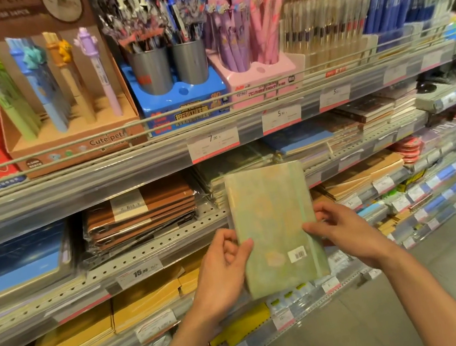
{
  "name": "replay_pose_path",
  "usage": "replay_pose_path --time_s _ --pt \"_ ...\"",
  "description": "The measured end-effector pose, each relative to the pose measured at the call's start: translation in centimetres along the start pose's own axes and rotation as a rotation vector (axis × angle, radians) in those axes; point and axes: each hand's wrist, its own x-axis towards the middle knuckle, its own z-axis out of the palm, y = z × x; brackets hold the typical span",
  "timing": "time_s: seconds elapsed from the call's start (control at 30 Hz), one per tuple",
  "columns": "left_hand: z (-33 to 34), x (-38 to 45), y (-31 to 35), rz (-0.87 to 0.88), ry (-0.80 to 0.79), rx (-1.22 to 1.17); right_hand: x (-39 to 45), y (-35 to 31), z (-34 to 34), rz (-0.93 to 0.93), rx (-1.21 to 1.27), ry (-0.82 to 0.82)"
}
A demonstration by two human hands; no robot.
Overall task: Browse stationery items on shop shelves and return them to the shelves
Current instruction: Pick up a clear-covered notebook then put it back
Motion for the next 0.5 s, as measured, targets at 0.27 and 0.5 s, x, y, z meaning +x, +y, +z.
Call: replay_pose_path --time_s 0.27,0.5 --pt "-0.9 1.3 3.8 -0.074 0.055 -0.194 1.3 -3.9 0.1 -0.031 0.104 0.024" --pt "-1.7 0.5 5.4 -0.076 -0.010 -0.263 4.0 -7.0 1.0 0.042 0.251 0.082"
